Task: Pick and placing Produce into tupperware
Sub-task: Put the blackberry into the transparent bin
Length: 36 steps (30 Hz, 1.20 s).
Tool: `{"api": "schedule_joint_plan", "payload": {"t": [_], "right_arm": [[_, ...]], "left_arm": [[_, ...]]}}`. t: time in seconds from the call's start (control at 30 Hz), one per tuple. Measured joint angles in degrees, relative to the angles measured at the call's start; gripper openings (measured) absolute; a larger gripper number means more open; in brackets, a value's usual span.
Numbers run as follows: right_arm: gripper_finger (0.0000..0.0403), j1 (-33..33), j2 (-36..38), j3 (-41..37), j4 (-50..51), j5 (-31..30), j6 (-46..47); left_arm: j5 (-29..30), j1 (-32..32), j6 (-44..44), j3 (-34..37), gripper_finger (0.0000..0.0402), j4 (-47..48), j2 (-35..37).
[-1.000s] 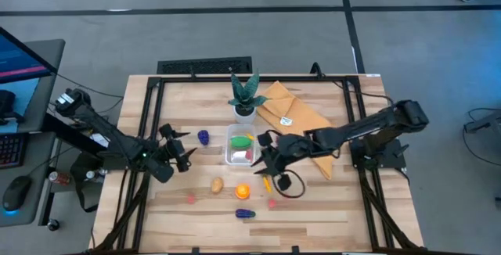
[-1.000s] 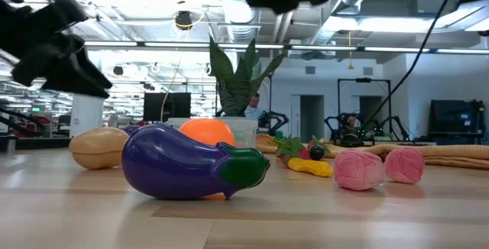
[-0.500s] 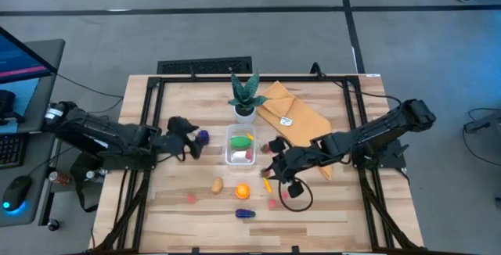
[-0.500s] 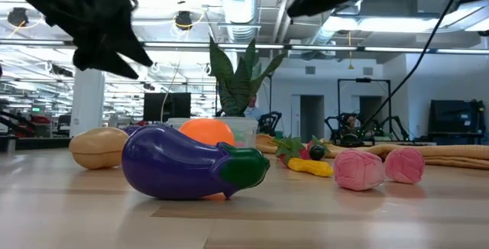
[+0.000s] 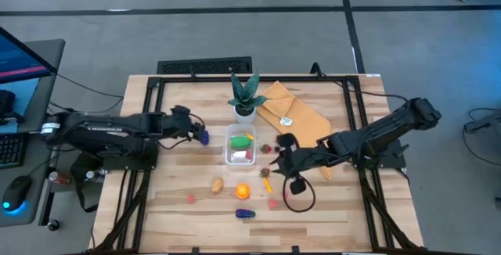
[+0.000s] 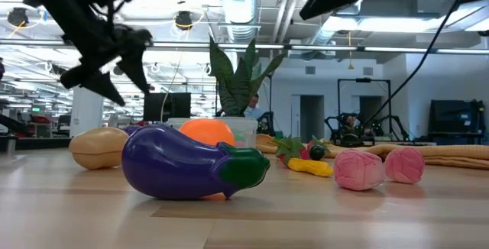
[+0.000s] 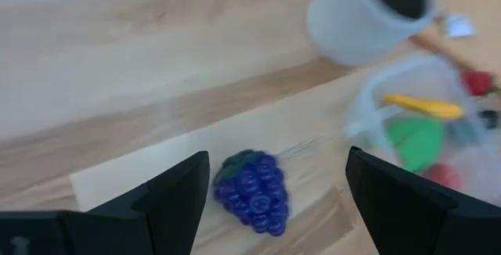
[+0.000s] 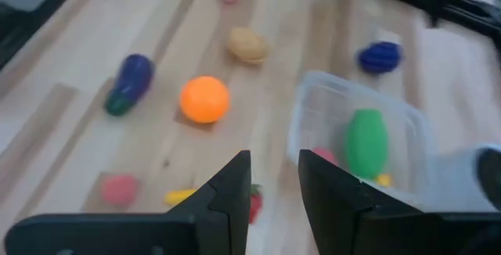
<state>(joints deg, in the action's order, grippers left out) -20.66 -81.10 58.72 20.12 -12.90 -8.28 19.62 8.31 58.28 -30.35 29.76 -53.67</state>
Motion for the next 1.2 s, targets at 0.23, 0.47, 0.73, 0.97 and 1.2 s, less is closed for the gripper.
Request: {"api": "schedule_joint_plan", "payload": {"t": [0.23,0.47,0.73,0.97,1.2], "right_arm": [[0.0102,-2.39,0.23,0.00,-0.98,-2.19,-1.54],[0.0101,-4.24,0.21,0.00,-1.05,-2.21,-2.20],[0.0101,-4.86,0.21,0.00,-0.85,-2.19,-2.21],[0.0101,-4.82,0.21,0.00,-0.89,-2.19,-2.22],[0.0101,-4.82,0.21,0.00,-1.05,-2.19,-2.22]], "left_arm": [[-7.12,3.70,-1.72,0.00,0.0288,-3.76,-9.59],[-8.92,4.55,-3.84,0.00,0.0288,-8.02,-16.08],[-9.13,4.55,-4.04,0.00,0.0288,-10.38,-21.83],[-9.12,4.64,-5.77,0.00,0.0288,-11.84,-24.60],[-8.93,5.19,-7.38,-0.04,0.0288,-12.79,-24.94]]}}
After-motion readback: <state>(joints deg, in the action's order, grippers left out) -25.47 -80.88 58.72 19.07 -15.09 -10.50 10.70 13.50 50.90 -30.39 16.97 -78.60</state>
